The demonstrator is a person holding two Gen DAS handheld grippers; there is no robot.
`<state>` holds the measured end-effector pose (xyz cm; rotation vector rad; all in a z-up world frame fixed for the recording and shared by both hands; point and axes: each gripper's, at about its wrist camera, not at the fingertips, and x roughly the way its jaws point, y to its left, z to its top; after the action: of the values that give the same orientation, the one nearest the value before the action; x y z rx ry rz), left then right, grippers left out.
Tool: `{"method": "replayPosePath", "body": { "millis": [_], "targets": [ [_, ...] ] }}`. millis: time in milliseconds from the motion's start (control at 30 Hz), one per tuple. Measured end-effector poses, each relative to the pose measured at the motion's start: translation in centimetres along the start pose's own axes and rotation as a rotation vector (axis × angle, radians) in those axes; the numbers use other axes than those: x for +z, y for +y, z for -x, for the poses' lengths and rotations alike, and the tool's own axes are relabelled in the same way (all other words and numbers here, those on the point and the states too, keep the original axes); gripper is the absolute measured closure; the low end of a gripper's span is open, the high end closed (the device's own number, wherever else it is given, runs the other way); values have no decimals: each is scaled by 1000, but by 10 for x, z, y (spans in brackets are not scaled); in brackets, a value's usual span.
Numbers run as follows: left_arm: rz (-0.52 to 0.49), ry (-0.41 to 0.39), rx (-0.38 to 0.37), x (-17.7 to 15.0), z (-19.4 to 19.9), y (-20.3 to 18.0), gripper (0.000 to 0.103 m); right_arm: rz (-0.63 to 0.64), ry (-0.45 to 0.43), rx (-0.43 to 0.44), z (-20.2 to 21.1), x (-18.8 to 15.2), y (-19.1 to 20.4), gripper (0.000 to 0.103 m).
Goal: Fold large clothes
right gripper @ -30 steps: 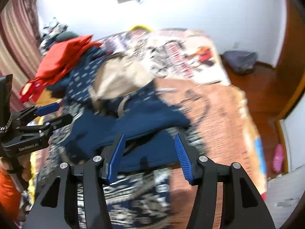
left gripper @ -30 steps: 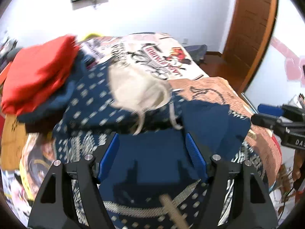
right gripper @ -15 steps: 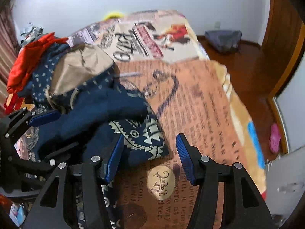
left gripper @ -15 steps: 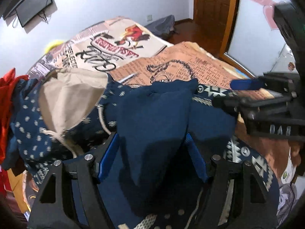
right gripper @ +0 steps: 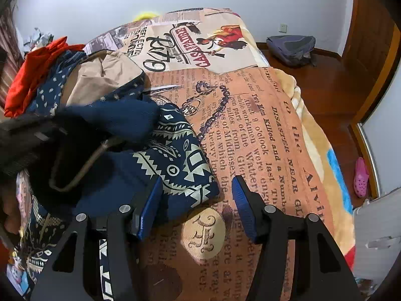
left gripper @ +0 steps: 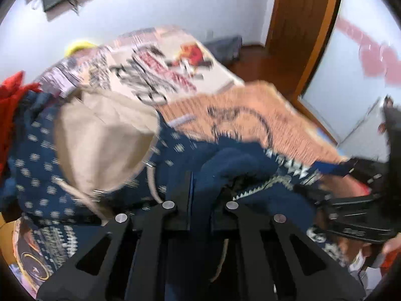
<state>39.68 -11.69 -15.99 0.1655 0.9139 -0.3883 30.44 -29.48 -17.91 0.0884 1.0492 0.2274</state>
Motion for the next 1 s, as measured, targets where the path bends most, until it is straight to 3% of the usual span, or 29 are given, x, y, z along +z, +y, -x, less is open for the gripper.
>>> {"method": "replayPosePath", "body": {
  "millis": [200,367,500,667,767,833,933,1000],
  "targets": [
    [33,-197,15,8,81,27,95,100,-25,-6,15,11,23,50],
    [97,-263,73,-16,112,54,95,153,-26,73,17,11,48,50],
    [185,-166,118,-49,95,89,95,182,37,62,-4,1,61,50],
    [269,11,127,-96,55,122,94,197,33,27,-6,-3,65,49],
    [337,77,97,-122,39,135,82,188,35,26,-6,-3,63,49],
    [388,93,105,-138,33,143,59,186,31,22,-6,-4,63,49],
    [483,66,91,-158,36,156,48,184,23,16,-5,-6,65,48],
    [555,50,54,-169,40,167,48,186,21,15,-4,-8,67,47]
  ]
}}
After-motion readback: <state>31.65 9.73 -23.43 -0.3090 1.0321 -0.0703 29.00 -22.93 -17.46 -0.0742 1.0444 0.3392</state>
